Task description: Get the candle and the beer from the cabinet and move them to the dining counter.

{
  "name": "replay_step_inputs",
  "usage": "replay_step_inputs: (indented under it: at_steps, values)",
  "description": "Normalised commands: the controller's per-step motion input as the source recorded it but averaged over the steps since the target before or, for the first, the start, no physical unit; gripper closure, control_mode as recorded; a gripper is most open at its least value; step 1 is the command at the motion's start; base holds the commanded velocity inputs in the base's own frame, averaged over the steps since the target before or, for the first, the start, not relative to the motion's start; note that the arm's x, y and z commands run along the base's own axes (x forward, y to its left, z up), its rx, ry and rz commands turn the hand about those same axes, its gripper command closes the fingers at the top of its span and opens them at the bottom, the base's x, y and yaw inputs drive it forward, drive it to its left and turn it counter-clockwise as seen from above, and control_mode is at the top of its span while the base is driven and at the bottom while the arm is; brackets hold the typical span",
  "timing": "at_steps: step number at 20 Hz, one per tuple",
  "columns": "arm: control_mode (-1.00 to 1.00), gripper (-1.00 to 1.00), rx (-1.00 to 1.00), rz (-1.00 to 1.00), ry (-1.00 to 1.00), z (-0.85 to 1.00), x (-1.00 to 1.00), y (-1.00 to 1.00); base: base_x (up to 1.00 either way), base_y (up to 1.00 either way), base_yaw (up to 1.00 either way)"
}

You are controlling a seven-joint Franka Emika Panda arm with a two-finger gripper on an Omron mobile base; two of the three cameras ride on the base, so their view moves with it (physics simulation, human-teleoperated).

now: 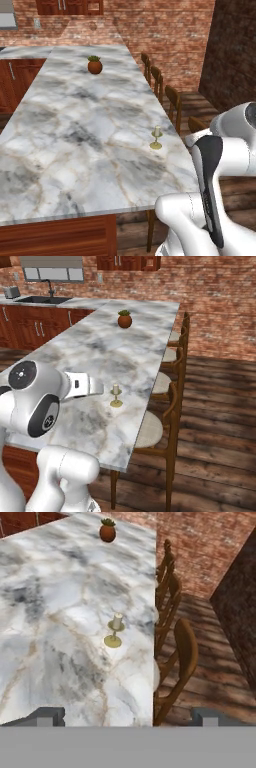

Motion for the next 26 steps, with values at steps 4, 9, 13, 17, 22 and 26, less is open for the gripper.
replay_step_inputs:
  at_steps: [4,9,13,17,22,26]
  values:
    - [-1.00,-1.00,0.06,-0.07,-0.15,-0.09,-0.53,0.26,0.00,0.00,0.00]
    - [-1.00,-1.00,0.07,-0.11,-0.04,-0.01,-0.36,0.15,0.00,0.00,0.00]
    - [-1.00,-1.00,0.13,-0.05,0.06,-0.06,-0.10,0.07,0.00,0.00,0.00]
    - [-1.00,-1.00,0.11,-0.02,0.01,-0.21,-0.07,0.06,0.00,0.00,0.00]
    - [-1.00,-1.00,0.04,0.00,0.00,-0.10,-0.04,0.02,0.00,0.00,0.00]
    - [-1.00,-1.00,0.00,0.00,0.00,0.00,0.00,0.00,0.00,0.00,0.00]
